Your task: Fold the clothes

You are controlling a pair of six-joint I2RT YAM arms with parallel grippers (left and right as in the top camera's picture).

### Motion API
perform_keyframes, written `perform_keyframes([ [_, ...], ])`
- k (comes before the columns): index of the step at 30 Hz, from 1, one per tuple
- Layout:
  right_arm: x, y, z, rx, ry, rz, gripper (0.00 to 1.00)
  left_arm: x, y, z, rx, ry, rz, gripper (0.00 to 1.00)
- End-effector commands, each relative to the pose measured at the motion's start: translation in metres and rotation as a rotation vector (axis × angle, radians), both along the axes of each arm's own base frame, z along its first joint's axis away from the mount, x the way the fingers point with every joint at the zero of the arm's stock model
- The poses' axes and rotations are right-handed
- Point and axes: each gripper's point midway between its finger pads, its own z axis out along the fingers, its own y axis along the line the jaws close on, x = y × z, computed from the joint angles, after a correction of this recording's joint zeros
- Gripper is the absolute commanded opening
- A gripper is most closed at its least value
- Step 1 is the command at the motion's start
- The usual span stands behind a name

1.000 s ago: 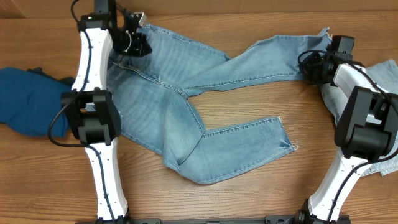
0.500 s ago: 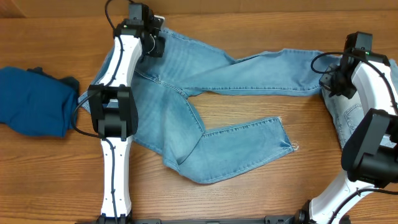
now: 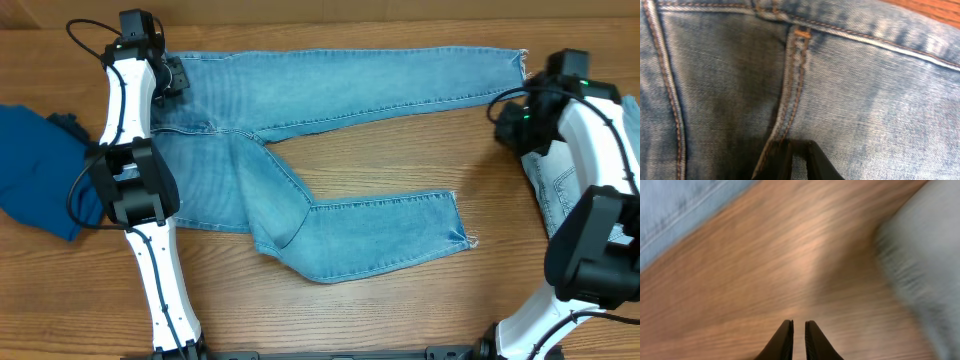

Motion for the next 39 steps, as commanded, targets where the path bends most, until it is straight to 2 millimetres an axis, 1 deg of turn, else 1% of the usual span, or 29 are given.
perform_keyframes([
  [1, -0.03, 0.038, 0.006, 0.042, 0.102, 0.084, 0.13, 0.016, -0.025, 0.04, 0.047, -0.058, -0.142, 0.23],
  [2, -0.047, 0.048, 0.004, 0.065, 0.173, 0.098, 0.13, 0.018, -0.029, 0.054, 0.052, -0.075, -0.151, 0.27],
  [3, -0.064, 0.058, 0.003, 0.099, 0.24, 0.111, 0.12, 0.017, -0.034, 0.076, 0.055, -0.096, -0.161, 0.34],
  [5, -0.089, 0.069, -0.001, 0.121, 0.336, 0.142, 0.12, 0.011, -0.05, 0.113, 0.029, -0.125, -0.217, 0.42],
  [6, -0.095, 0.077, -0.003, 0.14, 0.351, 0.171, 0.12, 0.007, -0.056, 0.126, 0.019, -0.133, -0.231, 0.45],
  [7, -0.098, 0.083, -0.006, 0.152, 0.361, 0.182, 0.13, 0.001, -0.061, 0.138, 0.011, -0.137, -0.239, 0.46],
  [8, -0.1, 0.091, -0.016, 0.156, 0.357, 0.203, 0.14, -0.005, -0.067, 0.153, 0.0, -0.147, -0.251, 0.47],
  [11, -0.097, 0.107, -0.056, 0.162, 0.292, 0.219, 0.15, -0.025, -0.091, 0.208, -0.049, -0.217, -0.302, 0.49],
  [13, -0.094, 0.105, -0.078, 0.146, 0.254, 0.166, 0.15, -0.035, -0.1, 0.235, -0.051, -0.256, -0.32, 0.5],
  [14, -0.094, 0.099, -0.086, 0.123, 0.246, 0.126, 0.15, -0.04, -0.106, 0.248, -0.049, -0.273, -0.332, 0.5],
  [15, -0.095, 0.08, -0.097, 0.043, 0.245, 0.056, 0.15, -0.046, -0.113, 0.261, -0.047, -0.29, -0.345, 0.5],
  [17, -0.089, 0.034, -0.103, -0.129, 0.227, -0.074, 0.15, -0.054, -0.121, 0.276, -0.045, -0.308, -0.359, 0.51],
  [19, -0.074, -0.015, -0.098, -0.231, 0.166, -0.179, 0.14, -0.061, -0.125, 0.285, -0.043, -0.318, -0.367, 0.51],
  [21, -0.052, -0.055, -0.081, -0.235, 0.087, -0.287, 0.14, -0.068, -0.126, 0.287, -0.047, -0.303, -0.367, 0.52],
  [23, -0.024, -0.076, -0.059, -0.233, -0.015, -0.243, 0.14, -0.075, -0.125, 0.281, -0.054, -0.264, -0.365, 0.52],
  [24, -0.004, -0.084, -0.043, -0.261, -0.084, -0.176, 0.15, -0.079, -0.125, 0.278, -0.055, -0.244, -0.363, 0.52],
  [26, 0.024, -0.093, -0.014, -0.309, -0.177, -0.098, 0.18, -0.082, -0.122, 0.274, -0.045, -0.22, -0.357, 0.56],
  [27, 0.037, -0.097, 0.007, -0.319, -0.22, -0.101, 0.19, -0.085, -0.116, 0.271, -0.01, -0.199, -0.342, 0.56],
  [28, 0.041, -0.093, 0.02, -0.294, -0.231, -0.092, 0.19, -0.087, -0.114, 0.27, -0.007, -0.189, -0.338, 0.56],
  [29, 0.04, -0.086, 0.028, -0.255, -0.223, -0.079, 0.2, -0.088, -0.114, 0.269, -0.008, -0.186, -0.337, 0.55],
  [30, 0.036, -0.073, 0.034, -0.186, -0.203, -0.057, 0.24, -0.089, -0.114, 0.268, -0.009, -0.18, -0.337, 0.55],
  [31, 0.03, -0.064, 0.036, -0.139, -0.179, -0.045, 0.28, -0.09, -0.114, 0.268, -0.009, -0.176, -0.337, 0.54],
  [32, 0.016, -0.047, 0.033, -0.049, -0.121, -0.036, 0.28, -0.091, -0.113, 0.267, -0.003, -0.169, -0.343, 0.54],
  [34, -0.02, -0.015, 0.022, 0.104, 0.027, -0.026, 0.26, -0.091, -0.108, 0.264, 0.027, -0.155, -0.342, 0.54],
  [35, -0.036, -0.006, 0.016, 0.13, 0.093, -0.02, 0.24, -0.091, -0.105, 0.26, 0.042, -0.141, -0.333, 0.54],
  [36, -0.058, 0.007, 0.002, 0.152, 0.182, -0.003, 0.24, -0.091, -0.102, 0.252, 0.054, -0.112, -0.333, 0.54],
  [37, -0.067, 0.014, -0.006, 0.16, 0.216, 0.008, 0.24, -0.091, -0.1, 0.248, 0.063, -0.096, -0.337, 0.54],
  [38, -0.079, 0.025, -0.024, 0.165, 0.253, 0.03, 0.24, -0.092, -0.1, 0.241, 0.065, -0.071, -0.348, 0.54],
  [39, -0.082, 0.029, -0.033, 0.165, 0.258, 0.039, 0.24, -0.092, -0.101, 0.238, 0.062, -0.058, -0.348, 0.54],
])
